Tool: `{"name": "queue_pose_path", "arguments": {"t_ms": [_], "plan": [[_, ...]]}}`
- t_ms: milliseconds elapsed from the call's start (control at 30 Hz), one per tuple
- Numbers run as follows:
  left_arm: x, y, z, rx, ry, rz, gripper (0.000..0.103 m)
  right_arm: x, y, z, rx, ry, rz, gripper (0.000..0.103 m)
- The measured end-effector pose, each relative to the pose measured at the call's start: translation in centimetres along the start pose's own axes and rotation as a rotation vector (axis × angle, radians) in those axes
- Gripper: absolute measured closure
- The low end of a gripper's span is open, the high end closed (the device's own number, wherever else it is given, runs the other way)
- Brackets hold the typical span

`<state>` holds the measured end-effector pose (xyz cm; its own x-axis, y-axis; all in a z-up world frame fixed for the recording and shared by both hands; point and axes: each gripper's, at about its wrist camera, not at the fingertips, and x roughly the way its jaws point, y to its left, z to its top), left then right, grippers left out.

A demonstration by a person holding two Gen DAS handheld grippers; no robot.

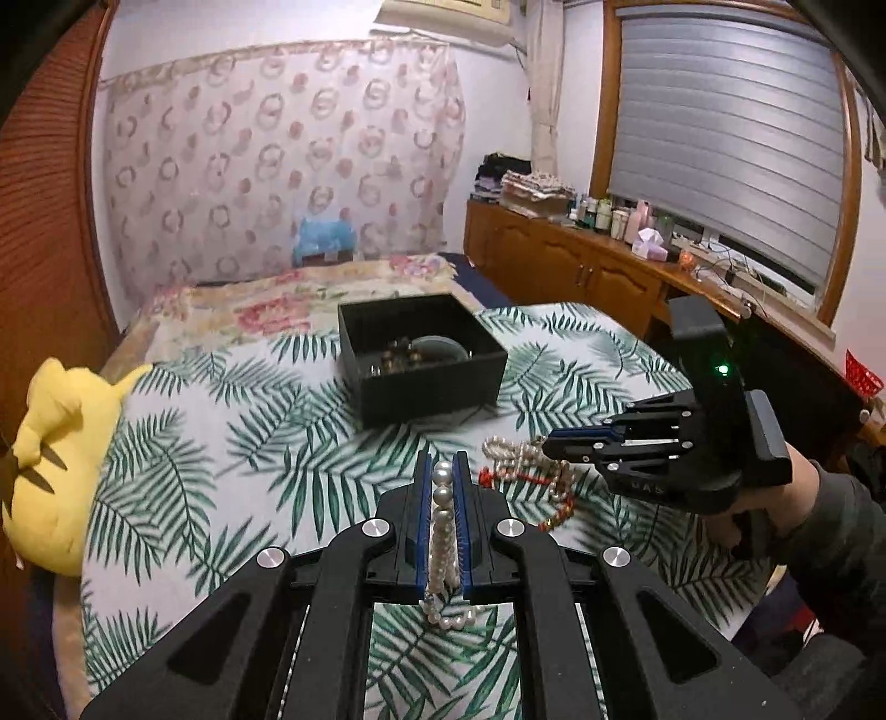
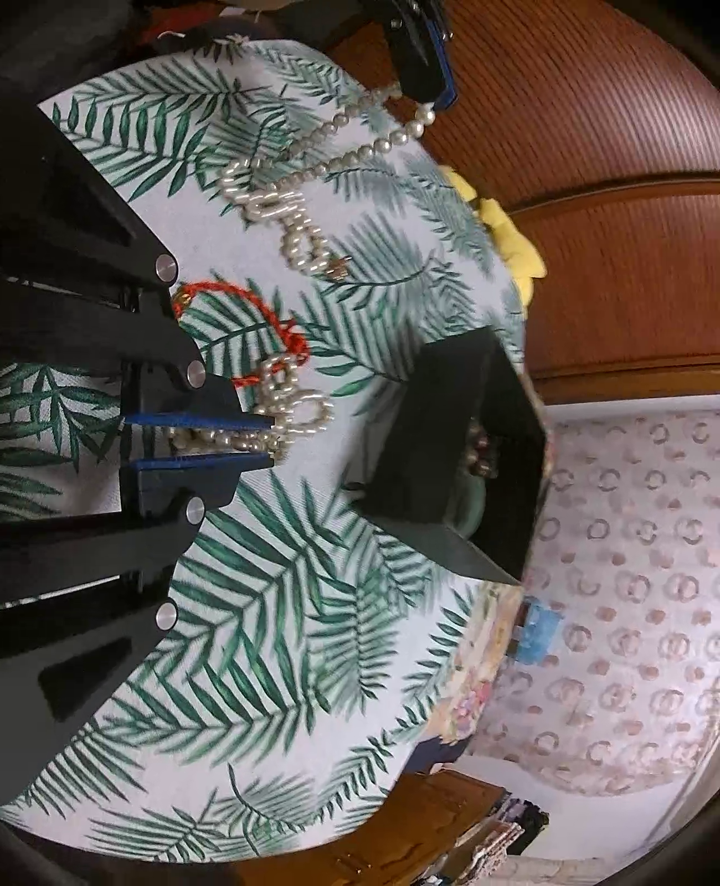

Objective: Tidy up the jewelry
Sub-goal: 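Lower both pearl necklaces into the black box and open both grippers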

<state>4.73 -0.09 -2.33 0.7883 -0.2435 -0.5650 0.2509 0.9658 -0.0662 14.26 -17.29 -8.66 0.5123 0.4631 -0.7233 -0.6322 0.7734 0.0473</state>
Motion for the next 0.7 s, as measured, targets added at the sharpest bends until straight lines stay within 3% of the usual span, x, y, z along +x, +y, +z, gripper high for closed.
{"name": "queue_pose_path", "arguments": {"t_ms": [700], "plan": [[-1.8, -0.2, 8.4, 0.067, -0.145, 0.004, 0.096, -9.0, -0.4, 7.9, -0.061, -0.234, -0.044, 0.094]]}}
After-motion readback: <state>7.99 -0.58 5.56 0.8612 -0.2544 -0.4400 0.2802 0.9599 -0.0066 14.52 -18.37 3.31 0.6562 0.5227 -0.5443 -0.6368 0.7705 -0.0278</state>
